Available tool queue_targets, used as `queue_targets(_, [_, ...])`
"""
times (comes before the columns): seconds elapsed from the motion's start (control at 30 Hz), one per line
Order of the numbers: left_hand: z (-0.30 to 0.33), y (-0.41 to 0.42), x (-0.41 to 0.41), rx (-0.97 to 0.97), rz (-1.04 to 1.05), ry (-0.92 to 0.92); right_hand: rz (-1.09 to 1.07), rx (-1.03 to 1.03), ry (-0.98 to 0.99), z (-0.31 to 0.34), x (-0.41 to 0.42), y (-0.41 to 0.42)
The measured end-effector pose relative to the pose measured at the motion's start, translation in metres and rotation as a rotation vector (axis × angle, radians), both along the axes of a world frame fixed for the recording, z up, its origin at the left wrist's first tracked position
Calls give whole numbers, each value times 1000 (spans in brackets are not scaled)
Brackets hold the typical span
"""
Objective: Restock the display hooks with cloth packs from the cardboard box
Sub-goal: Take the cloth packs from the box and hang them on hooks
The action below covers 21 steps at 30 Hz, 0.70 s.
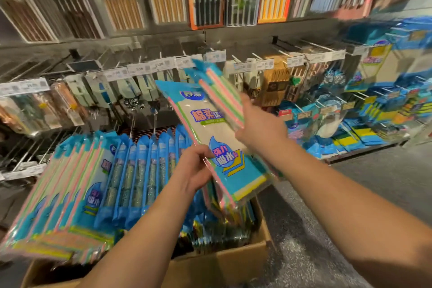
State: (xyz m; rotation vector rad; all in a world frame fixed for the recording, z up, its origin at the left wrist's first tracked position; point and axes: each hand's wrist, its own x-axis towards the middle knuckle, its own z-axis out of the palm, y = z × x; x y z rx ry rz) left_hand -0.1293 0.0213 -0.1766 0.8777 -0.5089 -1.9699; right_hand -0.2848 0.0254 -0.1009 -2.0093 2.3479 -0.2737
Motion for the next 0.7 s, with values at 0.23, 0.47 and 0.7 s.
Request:
queue_targets(0.23, [-5,1,-66,-75,-88,127,105,6,135,-5,-34,27])
queue_targets(0.47, [-10,24,-197,-36,-103,185,181,68,107,-4,-145,58])
queue_targets(0.7, [-40,41,-342,-36,-175,300,257,192,-63,17,-298,79])
